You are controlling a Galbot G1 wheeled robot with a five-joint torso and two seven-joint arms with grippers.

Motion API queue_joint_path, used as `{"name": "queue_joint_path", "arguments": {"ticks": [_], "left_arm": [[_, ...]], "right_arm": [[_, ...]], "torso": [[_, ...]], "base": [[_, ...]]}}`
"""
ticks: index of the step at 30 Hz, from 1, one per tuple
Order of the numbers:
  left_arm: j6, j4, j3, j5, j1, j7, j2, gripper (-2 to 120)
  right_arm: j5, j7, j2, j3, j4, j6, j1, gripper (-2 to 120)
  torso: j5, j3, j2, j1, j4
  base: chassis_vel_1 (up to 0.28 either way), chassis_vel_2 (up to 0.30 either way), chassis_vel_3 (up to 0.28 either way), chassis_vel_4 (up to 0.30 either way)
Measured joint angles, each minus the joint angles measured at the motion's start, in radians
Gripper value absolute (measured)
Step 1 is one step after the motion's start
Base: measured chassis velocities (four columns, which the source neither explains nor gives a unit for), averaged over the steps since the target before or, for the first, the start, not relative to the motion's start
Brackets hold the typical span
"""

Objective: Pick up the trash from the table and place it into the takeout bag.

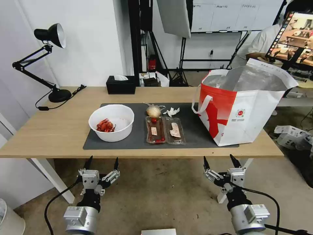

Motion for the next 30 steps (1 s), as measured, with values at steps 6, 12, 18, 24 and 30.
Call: {"name": "queue_joint_path", "arguments": {"ticks": [6,12,18,24,30], "left_arm": [[0.196,-0.051,-0.011,-0.099,0.041,-0.019,-0.039,100],[0.332,-0.093,-0.020,-0.186,0.071,-0.034,-0.069,100],[0.256,-0.131,-0.024,-0.257,0.063,-0.037,-0.072,100],[0.241,-0.145,-0.025,-0.268,0.064,-0.042,-0.072,100],[0.238,-0.151,-0.025,-0.274,0.060,-0.048,-0.072,100]], "right_arm": [[0.098,-0.007,-0.081,0.024,0.074,-0.185,-0.015,100],[0.184,-0.014,-0.151,0.045,0.137,-0.347,-0.028,100],[0.239,-0.017,-0.197,0.059,0.147,-0.452,-0.037,100],[0.245,-0.018,-0.200,0.060,0.147,-0.459,-0.037,100],[0.305,-0.039,-0.196,0.049,0.147,-0.318,-0.019,100]], "torso": [[0.0000,0.000,0.000,0.000,0.0000],[-0.0002,0.000,0.000,0.000,0.0002],[-0.0003,0.000,0.000,0.000,0.0000],[-0.0001,0.000,0.000,0.000,0.0000],[-0.0001,0.000,0.000,0.000,0.0000]], "base": [[0.000,0.000,0.000,0.000],[0.000,0.000,0.000,0.000],[0.000,0.000,0.000,0.000],[0.000,0.000,0.000,0.000],[0.000,0.000,0.000,0.000]]}}
